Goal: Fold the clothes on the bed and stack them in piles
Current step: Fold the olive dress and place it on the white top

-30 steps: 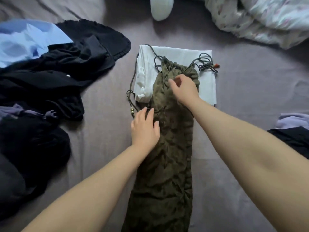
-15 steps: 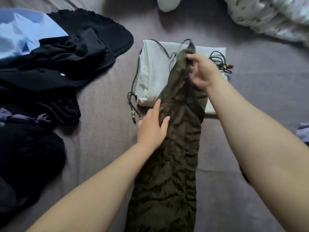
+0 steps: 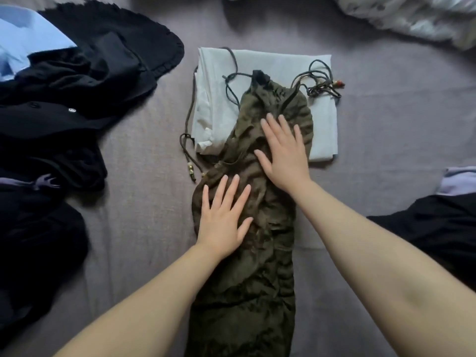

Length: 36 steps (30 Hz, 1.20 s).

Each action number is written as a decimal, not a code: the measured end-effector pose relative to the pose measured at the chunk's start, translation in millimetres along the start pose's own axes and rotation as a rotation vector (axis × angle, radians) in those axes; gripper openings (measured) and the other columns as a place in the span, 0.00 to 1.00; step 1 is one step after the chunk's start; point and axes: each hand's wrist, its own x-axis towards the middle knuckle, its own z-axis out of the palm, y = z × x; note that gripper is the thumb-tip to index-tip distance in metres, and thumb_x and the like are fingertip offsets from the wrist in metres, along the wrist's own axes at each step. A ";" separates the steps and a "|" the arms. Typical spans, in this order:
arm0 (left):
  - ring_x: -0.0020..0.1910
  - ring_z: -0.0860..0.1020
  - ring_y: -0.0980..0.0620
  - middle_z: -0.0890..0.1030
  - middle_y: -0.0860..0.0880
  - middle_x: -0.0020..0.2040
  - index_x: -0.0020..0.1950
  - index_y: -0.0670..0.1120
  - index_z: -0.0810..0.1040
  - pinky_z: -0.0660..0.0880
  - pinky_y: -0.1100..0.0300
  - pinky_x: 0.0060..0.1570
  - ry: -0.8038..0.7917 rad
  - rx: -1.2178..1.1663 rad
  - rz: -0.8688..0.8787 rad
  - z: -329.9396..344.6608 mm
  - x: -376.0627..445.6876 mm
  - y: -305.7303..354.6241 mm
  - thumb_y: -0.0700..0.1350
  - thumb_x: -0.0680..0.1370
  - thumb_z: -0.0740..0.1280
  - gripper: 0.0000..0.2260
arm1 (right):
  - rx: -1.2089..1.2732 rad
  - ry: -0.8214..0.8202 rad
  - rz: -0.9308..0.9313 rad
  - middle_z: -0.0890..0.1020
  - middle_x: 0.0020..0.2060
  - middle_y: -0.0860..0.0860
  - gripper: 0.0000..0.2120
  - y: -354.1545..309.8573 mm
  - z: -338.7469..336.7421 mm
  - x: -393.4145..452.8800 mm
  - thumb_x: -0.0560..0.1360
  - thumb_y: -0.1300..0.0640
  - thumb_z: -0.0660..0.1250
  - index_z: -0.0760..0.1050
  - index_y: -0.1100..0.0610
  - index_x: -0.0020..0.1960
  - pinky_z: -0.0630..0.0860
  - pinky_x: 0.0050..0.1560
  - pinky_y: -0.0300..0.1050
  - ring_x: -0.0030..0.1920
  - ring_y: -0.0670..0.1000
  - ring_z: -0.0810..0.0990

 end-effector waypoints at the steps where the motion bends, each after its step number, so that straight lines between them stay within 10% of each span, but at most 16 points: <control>1: 0.77 0.53 0.44 0.57 0.45 0.78 0.76 0.51 0.61 0.51 0.38 0.72 0.036 -0.059 -0.033 -3.9 -1.2 -0.6 0.60 0.77 0.53 0.29 | 0.080 0.070 0.051 0.59 0.77 0.52 0.30 2.8 -4.3 -3.2 0.79 0.44 0.58 0.58 0.56 0.77 0.48 0.75 0.54 0.77 0.54 0.54; 5: 0.74 0.58 0.41 0.64 0.40 0.73 0.72 0.46 0.68 0.57 0.40 0.71 0.210 -0.290 -0.186 -34.0 19.2 -6.2 0.56 0.78 0.56 0.25 | 0.392 0.322 0.325 0.73 0.65 0.60 0.25 27.4 -29.6 9.7 0.78 0.47 0.61 0.70 0.64 0.67 0.64 0.67 0.49 0.67 0.59 0.70; 9: 0.72 0.61 0.42 0.65 0.42 0.72 0.71 0.43 0.68 0.58 0.47 0.71 0.276 -0.506 -0.304 -77.9 90.4 -21.8 0.49 0.80 0.60 0.21 | 0.593 0.238 0.642 0.72 0.63 0.59 0.21 57.5 -48.1 52.7 0.78 0.53 0.63 0.69 0.62 0.67 0.66 0.63 0.43 0.61 0.57 0.74; 16: 0.71 0.61 0.43 0.62 0.46 0.72 0.75 0.50 0.60 0.59 0.50 0.68 0.240 -0.551 -0.643 -125.0 195.3 -59.2 0.39 0.76 0.58 0.27 | 0.538 0.097 0.721 0.55 0.76 0.53 0.35 88.8 -66.2 102.2 0.75 0.66 0.59 0.52 0.52 0.78 0.57 0.67 0.37 0.72 0.52 0.63; 20: 0.71 0.60 0.40 0.60 0.42 0.73 0.73 0.45 0.61 0.60 0.49 0.68 0.047 -0.693 -1.007 -116.8 203.7 -81.9 0.43 0.77 0.59 0.24 | 0.419 -0.036 0.634 0.67 0.68 0.59 0.24 107.2 -63.6 111.9 0.75 0.62 0.62 0.68 0.52 0.71 0.65 0.60 0.39 0.64 0.57 0.72; 29: 0.37 0.75 0.51 0.80 0.45 0.48 0.54 0.47 0.66 0.68 0.59 0.33 0.177 -1.023 -0.906 -87.7 187.3 -83.0 0.56 0.75 0.66 0.17 | 0.355 0.231 0.619 0.74 0.61 0.55 0.14 106.3 -64.3 109.3 0.75 0.63 0.59 0.79 0.56 0.56 0.67 0.50 0.39 0.57 0.55 0.75; 36: 0.43 0.77 0.43 0.80 0.44 0.45 0.46 0.41 0.78 0.72 0.55 0.46 0.065 -0.902 -0.848 -103.5 178.6 -99.4 0.61 0.78 0.56 0.24 | 0.714 0.368 0.440 0.82 0.42 0.50 0.09 72.2 -84.3 103.1 0.77 0.60 0.60 0.79 0.55 0.50 0.77 0.47 0.44 0.44 0.49 0.81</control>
